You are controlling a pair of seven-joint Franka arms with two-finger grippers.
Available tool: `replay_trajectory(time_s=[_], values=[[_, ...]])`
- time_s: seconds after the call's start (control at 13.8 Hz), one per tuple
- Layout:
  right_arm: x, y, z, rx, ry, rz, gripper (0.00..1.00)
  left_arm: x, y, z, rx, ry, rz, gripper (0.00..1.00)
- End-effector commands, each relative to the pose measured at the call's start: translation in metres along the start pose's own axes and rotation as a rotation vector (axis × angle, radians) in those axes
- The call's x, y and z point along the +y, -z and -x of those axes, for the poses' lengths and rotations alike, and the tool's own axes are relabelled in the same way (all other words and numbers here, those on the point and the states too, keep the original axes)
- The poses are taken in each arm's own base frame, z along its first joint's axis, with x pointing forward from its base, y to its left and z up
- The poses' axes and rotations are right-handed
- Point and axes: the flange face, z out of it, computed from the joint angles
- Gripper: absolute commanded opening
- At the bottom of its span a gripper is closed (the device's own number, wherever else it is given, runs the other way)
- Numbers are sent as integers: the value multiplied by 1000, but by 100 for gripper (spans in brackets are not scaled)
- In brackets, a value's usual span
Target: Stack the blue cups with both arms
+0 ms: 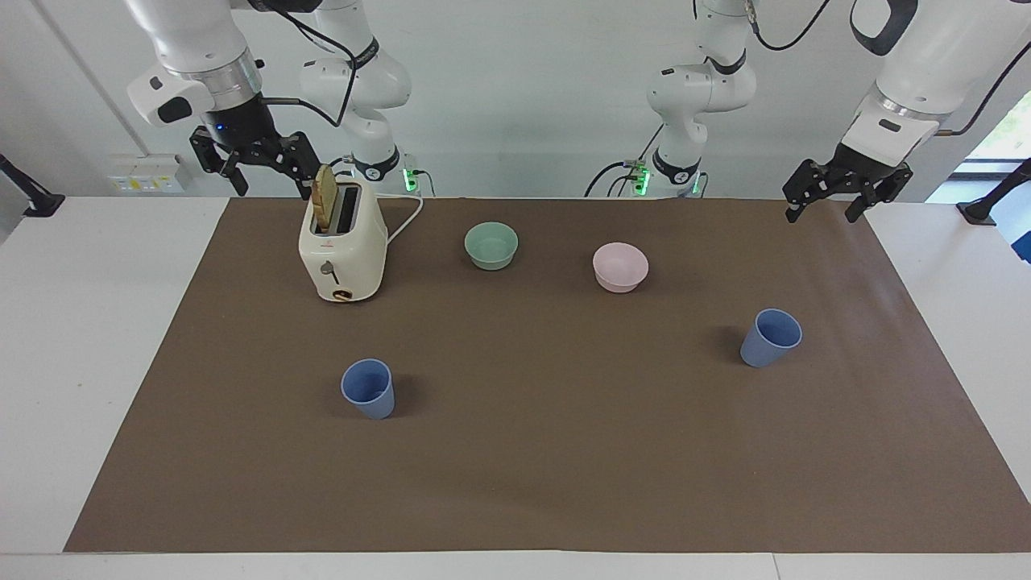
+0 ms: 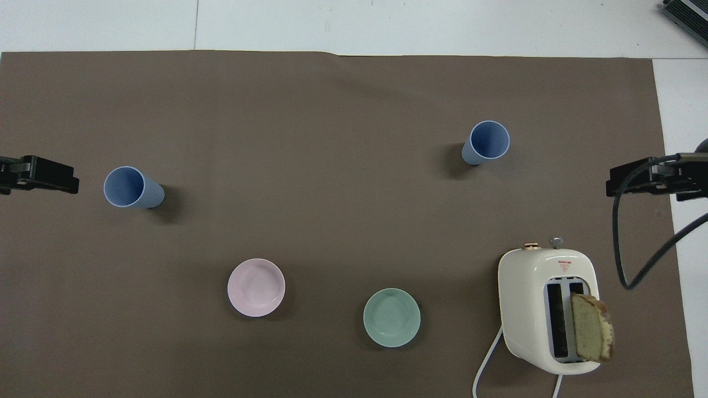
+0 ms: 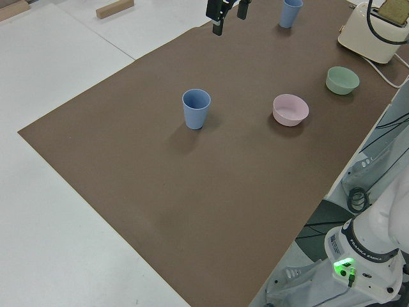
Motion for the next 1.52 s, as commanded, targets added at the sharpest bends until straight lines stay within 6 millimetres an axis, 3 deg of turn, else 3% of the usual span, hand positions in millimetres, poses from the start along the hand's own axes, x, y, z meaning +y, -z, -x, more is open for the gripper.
replay_trajectory(time_s=[0.0, 0.51, 0.72, 1.09, 1.45], values=[[4, 2, 0, -8, 19, -25, 100, 1, 4, 4, 8, -14, -6, 100], [4, 2, 0, -8, 20, -25, 100, 0, 4, 3, 14, -14, -6, 100], [4, 2, 0, -8, 20, -25, 100, -13, -7, -5, 31, 9, -6, 100], [4, 1, 0, -10, 19, -25, 100, -64, -72, -26, 51, 107, -5, 100], [4, 1, 0, -10, 20, -25, 100, -91, -159, -32, 39, 212, 51, 100]])
